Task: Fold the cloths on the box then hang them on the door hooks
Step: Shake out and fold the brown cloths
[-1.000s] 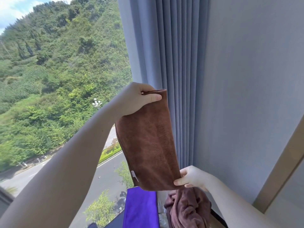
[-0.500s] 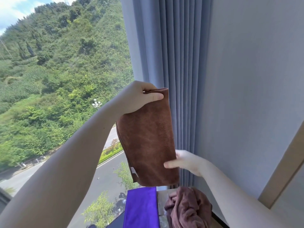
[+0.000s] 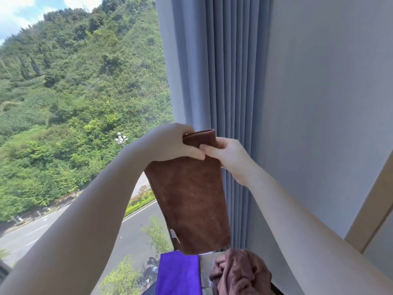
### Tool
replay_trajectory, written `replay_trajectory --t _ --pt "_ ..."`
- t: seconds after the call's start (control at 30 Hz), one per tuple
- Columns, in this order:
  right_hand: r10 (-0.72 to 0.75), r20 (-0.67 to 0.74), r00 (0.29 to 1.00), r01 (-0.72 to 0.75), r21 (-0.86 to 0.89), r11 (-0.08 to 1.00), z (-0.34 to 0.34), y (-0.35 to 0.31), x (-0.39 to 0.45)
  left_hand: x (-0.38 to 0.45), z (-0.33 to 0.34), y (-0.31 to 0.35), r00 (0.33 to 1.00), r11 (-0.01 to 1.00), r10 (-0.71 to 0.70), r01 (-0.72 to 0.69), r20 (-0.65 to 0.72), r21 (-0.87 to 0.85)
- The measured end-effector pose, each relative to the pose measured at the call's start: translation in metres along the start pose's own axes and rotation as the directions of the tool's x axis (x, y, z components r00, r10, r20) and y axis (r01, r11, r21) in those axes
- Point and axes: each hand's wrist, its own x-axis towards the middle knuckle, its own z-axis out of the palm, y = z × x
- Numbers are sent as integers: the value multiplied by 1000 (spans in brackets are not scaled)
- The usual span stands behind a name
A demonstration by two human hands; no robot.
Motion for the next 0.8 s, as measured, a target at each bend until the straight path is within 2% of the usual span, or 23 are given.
replay_trajectory --t 0.07,0.17,0.4,0.53,0.63,0.73,0.8 --pt "22 -15 1000 -23 -37 999 0 3 -1 -3 0 -12 987 988 -60 36 152 153" --pt "48 -54 997 -51 -53 997 -3 12 -3 -8 8 -32 947 975 -147 89 285 206" --pt "59 -75 995 -70 -144 987 -6 35 -15 -33 35 -57 963 963 -172 121 207 239" --pt "64 -102 993 -80 -161 984 1 48 -19 -47 46 -66 978 984 -155 140 139 109" --pt "62 -113 992 -80 -162 984 8 53 -22 -57 53 -75 981 976 -184 189 58 -107" --pt "57 -115 992 -74 -150 986 16 56 -24 -70 63 -87 965 884 -258 217 -47 -414" --pt "57 -100 993 -72 -150 986 20 60 -27 -80 72 -92 949 810 -304 209 -87 -547"
